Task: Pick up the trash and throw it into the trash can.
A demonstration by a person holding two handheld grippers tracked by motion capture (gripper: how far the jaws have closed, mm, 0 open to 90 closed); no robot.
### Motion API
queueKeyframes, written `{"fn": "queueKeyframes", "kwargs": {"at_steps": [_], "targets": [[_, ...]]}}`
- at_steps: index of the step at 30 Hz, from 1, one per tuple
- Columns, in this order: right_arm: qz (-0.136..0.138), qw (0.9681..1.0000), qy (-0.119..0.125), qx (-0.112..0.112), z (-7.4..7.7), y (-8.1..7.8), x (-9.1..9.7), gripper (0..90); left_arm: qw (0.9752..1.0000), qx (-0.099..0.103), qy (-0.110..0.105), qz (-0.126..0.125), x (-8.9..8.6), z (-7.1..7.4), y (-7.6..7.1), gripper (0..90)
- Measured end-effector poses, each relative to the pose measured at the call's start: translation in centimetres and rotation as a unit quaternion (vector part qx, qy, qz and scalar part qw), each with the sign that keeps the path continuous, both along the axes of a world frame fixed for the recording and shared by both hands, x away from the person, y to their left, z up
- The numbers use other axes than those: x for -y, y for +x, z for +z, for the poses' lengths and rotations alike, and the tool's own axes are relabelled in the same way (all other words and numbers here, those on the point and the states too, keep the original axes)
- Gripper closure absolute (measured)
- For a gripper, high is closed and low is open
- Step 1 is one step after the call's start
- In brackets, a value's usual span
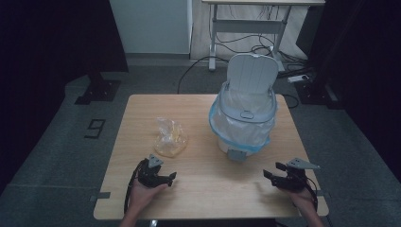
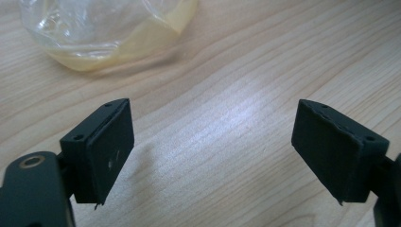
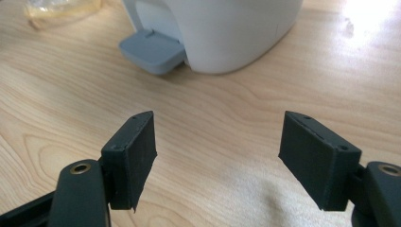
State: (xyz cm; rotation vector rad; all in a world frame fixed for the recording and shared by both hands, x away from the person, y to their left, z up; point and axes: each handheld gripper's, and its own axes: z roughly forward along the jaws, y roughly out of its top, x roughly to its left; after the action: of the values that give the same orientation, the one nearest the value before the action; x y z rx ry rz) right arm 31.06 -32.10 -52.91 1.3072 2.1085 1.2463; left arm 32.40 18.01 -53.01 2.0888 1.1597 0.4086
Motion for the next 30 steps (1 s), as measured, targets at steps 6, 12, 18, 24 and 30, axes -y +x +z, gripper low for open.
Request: {"fn": "queueKeyframes", "kwargs": {"at_steps": [6, 12, 18, 24, 30], "targets": [[-0.003, 1.0000, -0.006, -0.005, -0.1, 0.0, 0.2, 27.1, 0.9998, 0.006, -0.019, 0.005, -0.2, 1.1, -0.1, 14.3], [-0.020, 0.9998, 0.002, -0.005, 0.0, -0.3, 1.0, 27.2, 0.9993, 0.013, -0.034, 0.005, -0.5, 2.7, 0.4, 14.0], [-0.025, 0.9996, 0.002, -0.011, -0.2, -0.1, 1.2, 27.2, 0.9988, 0.025, -0.043, -0.004, -0.5, 4.6, 1.7, 13.8], [-0.032, 0.9995, -0.001, -0.005, -0.2, 0.0, 1.4, 27.6, 0.9986, 0.033, -0.041, -0.003, -0.3, 6.3, 3.7, 13.4], [-0.039, 0.9992, 0.001, -0.009, -0.3, 0.1, 1.8, 27.7, 0.9988, 0.030, -0.037, 0.013, -0.4, 6.3, 6.1, 13.3]]}}
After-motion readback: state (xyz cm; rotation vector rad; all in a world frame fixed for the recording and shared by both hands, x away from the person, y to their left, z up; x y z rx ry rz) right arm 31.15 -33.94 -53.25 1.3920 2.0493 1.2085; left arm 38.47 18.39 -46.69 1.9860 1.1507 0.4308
